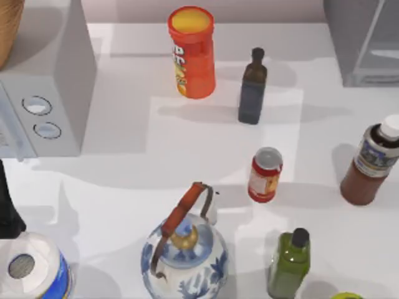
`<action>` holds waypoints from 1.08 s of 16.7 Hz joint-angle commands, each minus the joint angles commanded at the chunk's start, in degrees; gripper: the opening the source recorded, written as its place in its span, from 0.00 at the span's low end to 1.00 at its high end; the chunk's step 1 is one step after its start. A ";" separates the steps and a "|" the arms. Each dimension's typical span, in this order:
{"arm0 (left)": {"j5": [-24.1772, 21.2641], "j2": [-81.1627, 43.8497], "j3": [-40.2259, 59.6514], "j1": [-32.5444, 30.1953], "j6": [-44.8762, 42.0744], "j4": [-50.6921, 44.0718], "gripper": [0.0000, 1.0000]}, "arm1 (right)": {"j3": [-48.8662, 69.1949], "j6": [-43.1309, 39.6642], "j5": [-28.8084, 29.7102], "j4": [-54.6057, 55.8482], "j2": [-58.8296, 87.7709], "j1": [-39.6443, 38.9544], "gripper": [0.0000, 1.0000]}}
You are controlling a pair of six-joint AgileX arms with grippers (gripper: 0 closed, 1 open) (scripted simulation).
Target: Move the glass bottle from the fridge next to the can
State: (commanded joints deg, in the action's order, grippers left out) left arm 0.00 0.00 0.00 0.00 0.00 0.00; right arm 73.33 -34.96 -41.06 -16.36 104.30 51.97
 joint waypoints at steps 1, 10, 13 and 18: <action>0.00 0.00 0.00 0.00 0.00 0.00 1.00 | -0.58 1.45 1.47 0.74 -0.32 -1.79 1.00; 0.00 0.00 0.00 0.00 0.00 0.00 1.00 | -11.08 24.18 27.32 13.14 -7.27 -36.92 1.00; 0.00 0.00 0.00 0.00 0.00 0.00 1.00 | -14.55 31.04 35.49 17.01 -9.97 -46.47 1.00; 0.00 0.00 0.00 0.00 0.00 0.00 1.00 | -16.41 34.64 39.56 19.05 -11.50 -50.64 1.00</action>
State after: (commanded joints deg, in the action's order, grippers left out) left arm 0.00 0.00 0.00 0.00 0.00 0.00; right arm 56.92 -0.32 -1.50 2.69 92.80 1.33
